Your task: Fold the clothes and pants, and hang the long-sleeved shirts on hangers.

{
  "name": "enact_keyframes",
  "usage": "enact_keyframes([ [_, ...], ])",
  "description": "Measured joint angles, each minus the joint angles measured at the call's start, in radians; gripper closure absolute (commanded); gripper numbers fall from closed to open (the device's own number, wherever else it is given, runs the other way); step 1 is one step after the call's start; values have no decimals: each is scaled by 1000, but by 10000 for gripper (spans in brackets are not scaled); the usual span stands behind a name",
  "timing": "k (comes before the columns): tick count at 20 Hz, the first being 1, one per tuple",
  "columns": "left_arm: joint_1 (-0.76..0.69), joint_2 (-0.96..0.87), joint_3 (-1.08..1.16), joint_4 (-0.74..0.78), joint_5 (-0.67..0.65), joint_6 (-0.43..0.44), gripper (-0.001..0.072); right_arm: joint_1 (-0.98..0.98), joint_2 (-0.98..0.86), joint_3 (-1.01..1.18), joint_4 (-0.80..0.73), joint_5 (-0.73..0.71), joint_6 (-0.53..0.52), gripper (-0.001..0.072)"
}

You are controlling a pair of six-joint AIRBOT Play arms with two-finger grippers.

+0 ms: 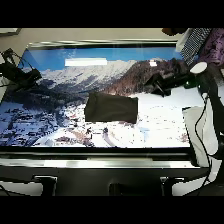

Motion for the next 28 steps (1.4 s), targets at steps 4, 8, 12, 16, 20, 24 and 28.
enact_keyframes([
  [4,0,-2,0,0,0,0,688,-15,-11,-203,58,-63,-112,64],
  [8,-1,-2,0,0,6,0,687,-6,-19,-326,119,-126,-188,67],
  [12,-2,-3,0,0,11,0,687,61,-23,-372,136,-192,-222,219],
  [16,-2,-9,0,0,12,0,687,134,-23,-384,143,-270,-222,601],
  [20,-2,-18,0,0,13,0,687,164,-21,-386,163,-294,-217,681],
  [24,-2,-23,0,0,12,0,688,138,-1,-339,172,-314,-157,682],
  [28,-2,-23,0,0,12,0,687,39,10,-209,171,-328,-50,682],
])
